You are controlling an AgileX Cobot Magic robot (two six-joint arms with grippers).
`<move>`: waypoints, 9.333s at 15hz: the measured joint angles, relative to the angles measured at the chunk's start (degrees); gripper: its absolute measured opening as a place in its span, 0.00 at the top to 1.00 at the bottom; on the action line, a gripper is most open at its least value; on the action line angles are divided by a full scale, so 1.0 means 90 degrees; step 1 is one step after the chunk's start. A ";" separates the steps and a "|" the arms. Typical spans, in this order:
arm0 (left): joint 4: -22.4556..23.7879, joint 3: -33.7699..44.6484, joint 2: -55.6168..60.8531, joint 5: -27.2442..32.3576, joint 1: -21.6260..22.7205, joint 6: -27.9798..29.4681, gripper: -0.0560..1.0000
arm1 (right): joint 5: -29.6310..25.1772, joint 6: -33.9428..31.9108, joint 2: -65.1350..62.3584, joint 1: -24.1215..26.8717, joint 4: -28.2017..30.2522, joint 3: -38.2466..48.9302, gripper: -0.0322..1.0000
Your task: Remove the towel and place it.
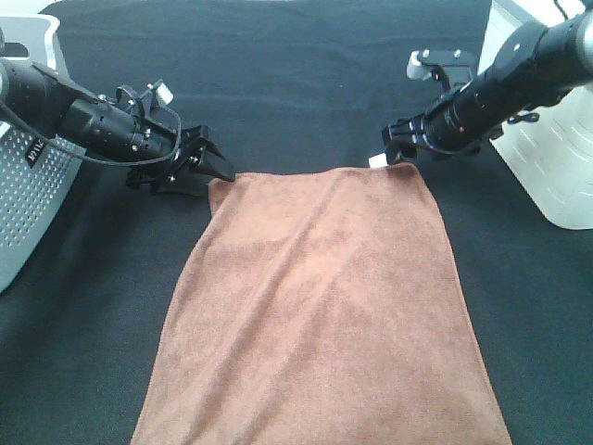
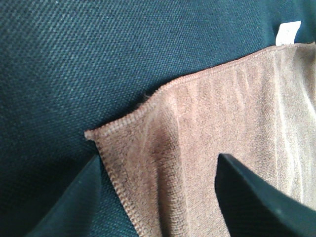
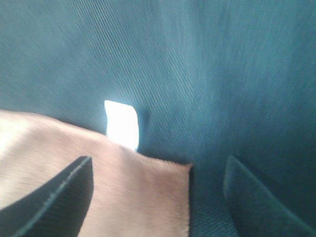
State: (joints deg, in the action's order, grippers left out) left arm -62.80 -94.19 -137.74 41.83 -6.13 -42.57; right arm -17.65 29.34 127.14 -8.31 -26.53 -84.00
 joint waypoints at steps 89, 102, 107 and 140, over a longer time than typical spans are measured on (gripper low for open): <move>0.1827 -0.4068 -0.2629 -0.4297 -0.0630 0.0668 0.95 | 0.2973 0.0337 0.2839 -0.0108 0.0738 -0.3540 0.97; 0.2381 -0.4081 -0.2629 -0.4348 -0.0541 0.0668 0.47 | 0.2954 0.0102 0.2839 -0.0032 0.1006 -0.3546 0.51; 0.2540 -0.4087 -0.2629 -0.4304 -0.0503 0.0662 0.18 | 0.2699 0.0102 0.2814 -0.0006 0.1012 -0.3546 0.43; 0.7251 -0.0910 0.3349 0.3075 -0.0115 0.4857 0.16 | -0.5730 -0.2069 -0.3450 0.0000 0.3056 -0.2177 0.40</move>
State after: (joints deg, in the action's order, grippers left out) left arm 2.46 -102.39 -107.60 69.50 -7.16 1.15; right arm -69.21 10.71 96.09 -8.31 0.97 -103.59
